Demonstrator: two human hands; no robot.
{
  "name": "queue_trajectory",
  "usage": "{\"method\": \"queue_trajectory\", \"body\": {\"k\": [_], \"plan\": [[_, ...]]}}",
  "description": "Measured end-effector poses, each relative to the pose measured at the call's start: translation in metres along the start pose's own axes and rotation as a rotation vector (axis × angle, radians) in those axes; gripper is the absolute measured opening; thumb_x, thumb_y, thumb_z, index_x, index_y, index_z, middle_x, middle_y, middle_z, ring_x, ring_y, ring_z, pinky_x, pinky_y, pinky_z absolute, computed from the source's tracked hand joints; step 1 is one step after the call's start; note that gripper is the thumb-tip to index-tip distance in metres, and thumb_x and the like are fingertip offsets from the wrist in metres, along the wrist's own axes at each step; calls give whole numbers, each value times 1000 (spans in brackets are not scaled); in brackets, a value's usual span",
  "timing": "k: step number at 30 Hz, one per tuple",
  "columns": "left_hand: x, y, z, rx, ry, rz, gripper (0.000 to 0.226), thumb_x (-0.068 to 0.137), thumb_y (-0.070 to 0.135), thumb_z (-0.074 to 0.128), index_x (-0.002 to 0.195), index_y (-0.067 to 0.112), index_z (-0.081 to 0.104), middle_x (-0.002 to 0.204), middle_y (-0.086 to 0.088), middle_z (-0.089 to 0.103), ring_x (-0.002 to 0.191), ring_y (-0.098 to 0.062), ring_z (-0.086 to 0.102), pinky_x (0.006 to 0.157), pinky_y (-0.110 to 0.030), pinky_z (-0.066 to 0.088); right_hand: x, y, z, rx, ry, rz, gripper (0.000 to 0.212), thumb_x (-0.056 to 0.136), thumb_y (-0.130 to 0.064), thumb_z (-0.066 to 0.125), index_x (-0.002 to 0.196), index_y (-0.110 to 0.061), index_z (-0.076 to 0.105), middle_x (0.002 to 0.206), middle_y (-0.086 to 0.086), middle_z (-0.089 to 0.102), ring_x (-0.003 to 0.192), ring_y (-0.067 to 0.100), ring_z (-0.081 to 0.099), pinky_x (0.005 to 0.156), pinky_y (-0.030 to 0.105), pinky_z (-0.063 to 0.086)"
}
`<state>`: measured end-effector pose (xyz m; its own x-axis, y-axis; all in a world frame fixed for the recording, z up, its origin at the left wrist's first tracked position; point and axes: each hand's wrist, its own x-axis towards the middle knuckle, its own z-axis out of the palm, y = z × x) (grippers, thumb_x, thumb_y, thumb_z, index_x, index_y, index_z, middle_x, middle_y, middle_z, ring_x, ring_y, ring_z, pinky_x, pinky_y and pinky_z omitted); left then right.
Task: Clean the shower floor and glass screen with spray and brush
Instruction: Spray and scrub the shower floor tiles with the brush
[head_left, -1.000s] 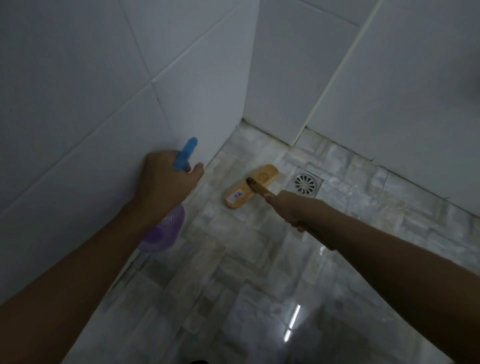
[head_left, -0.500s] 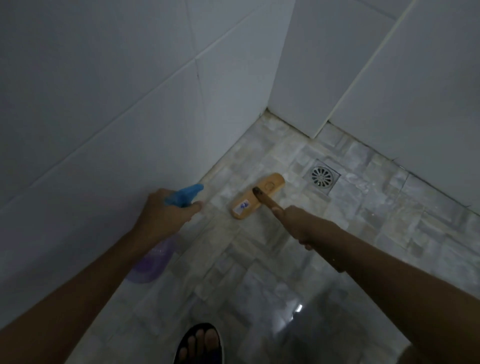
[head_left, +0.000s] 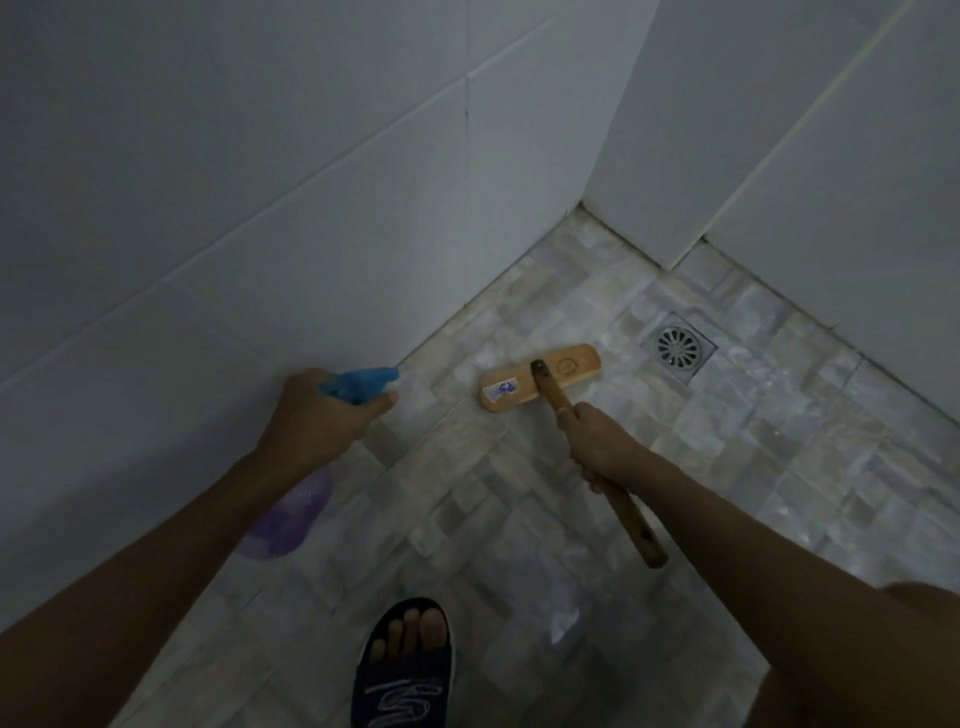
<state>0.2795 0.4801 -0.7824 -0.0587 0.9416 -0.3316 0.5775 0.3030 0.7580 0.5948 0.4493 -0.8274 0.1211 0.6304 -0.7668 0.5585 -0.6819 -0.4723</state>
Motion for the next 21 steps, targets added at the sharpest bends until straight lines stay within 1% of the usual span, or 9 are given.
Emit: {"method": "queue_trajectory", "body": {"k": [3, 5, 8, 10, 12, 14, 16, 18, 21], "plan": [[-2, -1, 3, -2, 14, 29, 9, 79, 33, 84, 85, 28, 79, 53, 14, 63, 52, -7, 59, 50, -17, 44, -9, 5, -3, -177, -12, 61, 50, 105, -55, 27, 108, -11, 51, 93, 14, 58, 66, 27, 59, 46, 30, 47], [-1, -2, 3, 9, 39, 42, 24, 80, 37, 83, 93, 17, 81, 60, 14, 69, 59, -9, 68, 57, -21, 51, -14, 6, -3, -266, -38, 80, 53, 105, -55, 25, 113, -10, 51, 96, 15, 59, 70, 29, 62, 48, 33, 51], [3, 2, 4, 20, 48, 37, 33, 85, 36, 78, 92, 3, 78, 44, 23, 58, 42, 3, 57, 46, -12, 45, -18, 0, -2, -361, -77, 115, 54, 106, -54, 25, 122, -7, 48, 96, 16, 60, 68, 28, 62, 52, 34, 53], [6, 5, 5, -40, 50, 40, 24, 83, 34, 79, 94, 12, 79, 47, 28, 59, 51, 3, 63, 48, -5, 44, -18, -13, 0, -390, -85, 117, 55, 106, -53, 24, 125, -6, 46, 93, 16, 59, 65, 27, 60, 49, 32, 51], [9, 6, 3, -73, 41, 67, 16, 80, 35, 82, 94, 32, 76, 58, 30, 64, 64, -3, 68, 55, -5, 47, -10, -30, 6, -400, -85, 74, 55, 107, -50, 23, 130, -5, 46, 96, 15, 59, 68, 30, 62, 50, 32, 50], [10, 2, 1, -93, 43, 71, 23, 78, 34, 84, 98, 37, 73, 64, 24, 68, 61, -1, 63, 55, -9, 48, 5, -55, 17, -378, -82, -27, 57, 108, -47, 22, 136, -4, 46, 104, 17, 59, 78, 33, 64, 56, 33, 51], [10, 0, 1, -64, 80, 73, 29, 77, 34, 85, 103, 30, 75, 75, 10, 73, 63, -1, 62, 57, -12, 48, 26, -81, 25, -289, -54, -66, 56, 107, -49, 23, 136, -7, 47, 95, 14, 57, 72, 30, 60, 54, 33, 50], [8, -3, -1, -14, 122, 85, 29, 76, 32, 86, 97, 13, 79, 73, 0, 73, 56, 0, 58, 53, -12, 45, 40, -101, 26, -213, -65, -71, 54, 107, -51, 26, 135, -9, 46, 88, 12, 54, 67, 26, 55, 52, 31, 48], [7, -9, -4, -16, 113, 78, 30, 79, 21, 84, 98, -1, 76, 47, 23, 56, 45, 7, 52, 46, -4, 37, 32, -94, 22, -233, -134, -42, 52, 107, -49, 28, 141, -12, 42, 88, 10, 52, 66, 25, 54, 46, 30, 46]]}}
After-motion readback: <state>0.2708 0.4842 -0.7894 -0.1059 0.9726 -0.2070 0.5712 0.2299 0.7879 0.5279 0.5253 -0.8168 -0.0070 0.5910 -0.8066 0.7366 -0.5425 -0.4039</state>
